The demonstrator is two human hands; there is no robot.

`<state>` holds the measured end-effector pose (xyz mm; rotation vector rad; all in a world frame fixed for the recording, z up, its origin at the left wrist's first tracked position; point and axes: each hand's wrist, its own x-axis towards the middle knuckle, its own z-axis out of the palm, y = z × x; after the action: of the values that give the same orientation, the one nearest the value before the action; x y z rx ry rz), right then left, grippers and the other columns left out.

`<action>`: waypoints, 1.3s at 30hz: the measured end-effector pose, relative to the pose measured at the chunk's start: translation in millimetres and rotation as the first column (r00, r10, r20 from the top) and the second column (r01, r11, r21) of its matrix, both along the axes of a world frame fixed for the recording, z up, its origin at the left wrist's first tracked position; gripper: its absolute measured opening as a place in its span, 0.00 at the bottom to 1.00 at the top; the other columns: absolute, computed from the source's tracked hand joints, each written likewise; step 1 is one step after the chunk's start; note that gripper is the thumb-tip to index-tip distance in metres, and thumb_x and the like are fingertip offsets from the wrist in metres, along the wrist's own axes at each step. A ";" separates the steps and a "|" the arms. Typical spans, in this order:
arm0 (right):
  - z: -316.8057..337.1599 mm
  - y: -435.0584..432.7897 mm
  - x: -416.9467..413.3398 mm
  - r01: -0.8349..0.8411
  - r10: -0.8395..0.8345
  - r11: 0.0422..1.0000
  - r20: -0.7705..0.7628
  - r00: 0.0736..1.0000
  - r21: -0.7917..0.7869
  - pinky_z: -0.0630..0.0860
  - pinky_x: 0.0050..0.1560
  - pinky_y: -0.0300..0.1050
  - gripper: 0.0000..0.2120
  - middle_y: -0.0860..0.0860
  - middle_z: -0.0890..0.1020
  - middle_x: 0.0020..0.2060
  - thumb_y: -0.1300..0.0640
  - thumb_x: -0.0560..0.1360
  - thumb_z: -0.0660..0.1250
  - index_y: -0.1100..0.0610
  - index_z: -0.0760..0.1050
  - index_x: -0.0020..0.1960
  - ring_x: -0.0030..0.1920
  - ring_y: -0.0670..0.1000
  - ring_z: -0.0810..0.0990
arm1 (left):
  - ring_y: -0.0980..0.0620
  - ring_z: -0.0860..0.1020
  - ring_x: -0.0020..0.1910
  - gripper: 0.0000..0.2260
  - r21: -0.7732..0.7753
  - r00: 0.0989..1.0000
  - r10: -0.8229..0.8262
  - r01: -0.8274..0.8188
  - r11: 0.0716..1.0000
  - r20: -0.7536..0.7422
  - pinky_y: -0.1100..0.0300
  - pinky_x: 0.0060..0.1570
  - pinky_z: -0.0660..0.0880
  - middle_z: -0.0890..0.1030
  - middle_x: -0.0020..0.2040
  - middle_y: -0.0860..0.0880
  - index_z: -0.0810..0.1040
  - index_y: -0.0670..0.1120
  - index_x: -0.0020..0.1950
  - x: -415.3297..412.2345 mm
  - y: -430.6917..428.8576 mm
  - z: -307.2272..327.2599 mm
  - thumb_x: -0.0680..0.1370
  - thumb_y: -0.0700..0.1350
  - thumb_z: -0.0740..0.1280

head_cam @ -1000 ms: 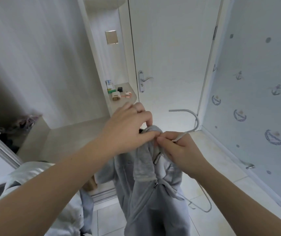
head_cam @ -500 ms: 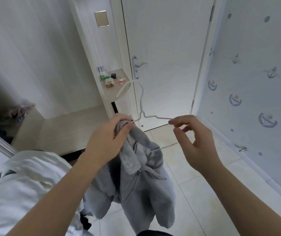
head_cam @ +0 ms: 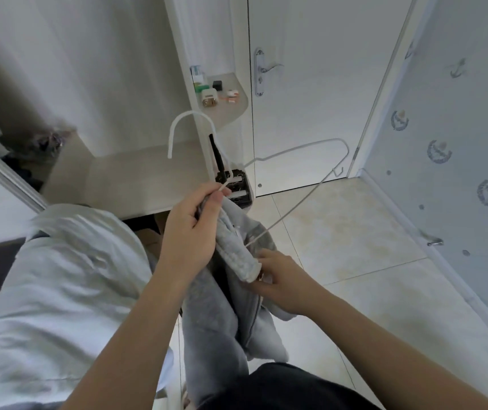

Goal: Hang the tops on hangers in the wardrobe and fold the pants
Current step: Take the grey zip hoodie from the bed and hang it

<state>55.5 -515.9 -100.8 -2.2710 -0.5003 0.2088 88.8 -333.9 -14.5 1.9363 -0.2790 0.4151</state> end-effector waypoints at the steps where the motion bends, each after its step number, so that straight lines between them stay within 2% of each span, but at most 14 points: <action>1: -5.1 -0.7 0.5 -0.013 0.014 1.000 -0.047 0.999 0.017 0.73 0.59 0.54 0.09 0.49 0.79 0.51 0.50 0.76 0.72 0.54 0.82 0.51 0.54 0.51 0.76 | 0.60 0.80 0.50 0.09 -0.008 1.000 0.021 -0.021 1.000 -0.009 0.68 0.52 0.74 0.83 0.47 0.60 0.82 0.51 0.53 -1.1 2.1 -2.8 0.83 0.46 0.62; 4: -14.6 -2.9 1.8 -0.034 0.039 0.999 -0.152 0.988 0.037 0.74 0.58 0.49 0.15 0.46 0.82 0.53 0.49 0.73 0.75 0.49 0.79 0.58 0.55 0.49 0.79 | 0.59 0.80 0.48 0.08 -0.015 0.998 0.059 -0.059 0.998 -0.017 0.66 0.51 0.74 0.82 0.44 0.60 0.81 0.51 0.50 -4.8 9.8 -8.9 0.82 0.45 0.62; 7: -26.6 -9.2 4.1 -0.079 0.067 0.995 -0.199 0.978 -0.056 0.68 0.50 0.39 0.17 0.43 0.81 0.43 0.44 0.70 0.76 0.47 0.72 0.53 0.47 0.45 0.77 | 0.61 0.80 0.47 0.10 -0.020 0.996 0.085 -0.084 0.996 0.013 0.70 0.50 0.73 0.82 0.44 0.61 0.80 0.54 0.47 -8.5 20.5 -9.7 0.82 0.43 0.62; 9: -34.4 -13.2 6.1 -0.137 0.101 0.976 -0.210 0.973 -0.168 0.64 0.60 0.46 0.13 0.44 0.79 0.40 0.45 0.72 0.74 0.46 0.72 0.48 0.48 0.47 0.75 | 0.62 0.80 0.48 0.10 -0.001 0.997 0.068 -0.068 0.998 0.022 0.73 0.49 0.71 0.82 0.44 0.61 0.81 0.53 0.47 -8.9 28.3 -9.2 0.82 0.42 0.63; 11: -37.6 -18.4 11.1 -0.175 0.130 0.927 -0.155 0.979 -0.330 0.50 0.74 0.56 0.08 0.41 0.77 0.39 0.43 0.73 0.68 0.44 0.70 0.44 0.52 0.45 0.73 | 0.62 0.80 0.49 0.10 0.041 1.000 0.026 -0.027 0.999 0.007 0.74 0.49 0.71 0.83 0.45 0.61 0.81 0.53 0.48 -9.6 35.7 -11.1 0.82 0.42 0.63; 13: -35.5 -29.7 19.4 -0.146 0.137 0.878 -0.052 0.989 -0.457 0.39 0.74 0.61 0.10 0.38 0.73 0.37 0.44 0.73 0.66 0.44 0.66 0.38 0.56 0.42 0.72 | 0.63 0.80 0.49 0.09 0.092 1.000 -0.003 0.003 0.996 -0.008 0.74 0.51 0.71 0.83 0.46 0.62 0.81 0.54 0.48 -10.8 44.5 -15.0 0.82 0.43 0.63; 15: -31.9 -48.3 27.3 -0.056 0.126 0.865 0.109 0.986 -0.499 0.37 0.74 0.63 0.13 0.37 0.71 0.37 0.46 0.74 0.68 0.45 0.64 0.38 0.61 0.42 0.72 | 0.63 0.80 0.49 0.09 0.144 0.999 -0.024 0.028 0.989 -0.034 0.74 0.51 0.70 0.84 0.47 0.62 0.81 0.59 0.48 -13.5 55.4 -19.3 0.81 0.46 0.63; 20: -14.0 -89.2 39.9 0.091 0.055 0.943 0.420 0.906 -0.321 0.43 0.75 0.59 0.11 0.38 0.77 0.39 0.45 0.74 0.71 0.50 0.75 0.40 0.55 0.46 0.78 | 0.58 0.80 0.48 0.09 0.253 0.990 -0.083 0.110 0.961 -0.116 0.70 0.50 0.72 0.84 0.46 0.57 0.80 0.60 0.48 -14.2 85.6 -23.3 0.80 0.56 0.60; 23: 3.3 -101.0 47.9 0.163 0.018 0.942 0.532 0.846 -0.292 0.49 0.73 0.64 0.11 0.40 0.81 0.40 0.43 0.71 0.73 0.50 0.79 0.41 0.58 0.49 0.78 | 0.58 0.80 0.48 0.11 0.244 0.979 -0.114 0.153 0.958 -0.167 0.69 0.51 0.72 0.83 0.46 0.56 0.81 0.58 0.47 -11.5 96.5 -22.5 0.79 0.57 0.60; 27: 19.5 -109.4 54.4 0.180 -0.002 0.946 0.548 0.836 -0.271 0.53 0.72 0.68 0.10 0.39 0.78 0.41 0.47 0.70 0.78 0.51 0.81 0.43 0.59 0.53 0.78 | 0.59 0.79 0.46 0.11 0.115 0.968 -0.170 0.193 0.974 -0.183 0.71 0.51 0.72 0.83 0.44 0.55 0.81 0.53 0.45 -12.8 100.6 -22.3 0.78 0.56 0.62; 30: 30.1 -113.9 60.4 0.203 -0.070 0.960 0.537 0.841 -0.192 0.57 0.71 0.66 0.11 0.42 0.80 0.43 0.48 0.68 0.79 0.52 0.82 0.43 0.57 0.52 0.78 | 0.61 0.78 0.45 0.10 -0.019 0.963 -0.200 0.199 0.980 -0.181 0.73 0.51 0.71 0.82 0.42 0.57 0.82 0.53 0.42 -11.0 98.5 -23.6 0.77 0.54 0.63; 33: 39.3 -116.5 65.3 0.183 -0.099 0.976 0.519 0.849 -0.114 0.62 0.66 0.60 0.11 0.38 0.77 0.39 0.47 0.68 0.79 0.52 0.80 0.42 0.51 0.47 0.76 | 0.61 0.77 0.44 0.11 -0.211 0.960 -0.208 0.167 0.963 -0.185 0.72 0.49 0.72 0.81 0.41 0.59 0.82 0.52 0.40 -4.4 97.4 -21.3 0.77 0.55 0.65; 36: 48.7 -117.0 70.8 0.130 -0.086 0.990 0.491 0.867 -0.056 0.69 0.57 0.56 0.10 0.37 0.76 0.36 0.50 0.68 0.80 0.53 0.81 0.42 0.44 0.40 0.73 | 0.60 0.77 0.44 0.11 -0.156 0.953 -0.247 0.220 0.963 -0.174 0.71 0.49 0.72 0.80 0.42 0.58 0.82 0.52 0.41 5.3 101.4 -17.8 0.79 0.53 0.64; 39: 57.0 -118.5 74.5 0.101 -0.077 0.995 0.464 0.883 -0.026 0.74 0.46 0.51 0.09 0.45 0.80 0.34 0.53 0.68 0.80 0.56 0.82 0.41 0.40 0.47 0.76 | 0.59 0.77 0.44 0.11 -0.145 0.934 -0.287 0.260 0.955 -0.215 0.71 0.48 0.73 0.80 0.42 0.56 0.81 0.51 0.41 14.8 105.0 -14.8 0.79 0.54 0.65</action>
<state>130.0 -634.4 -43.8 -2.3861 -0.6360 -0.3849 103.6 -228.9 -29.3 1.7815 -0.3571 0.0160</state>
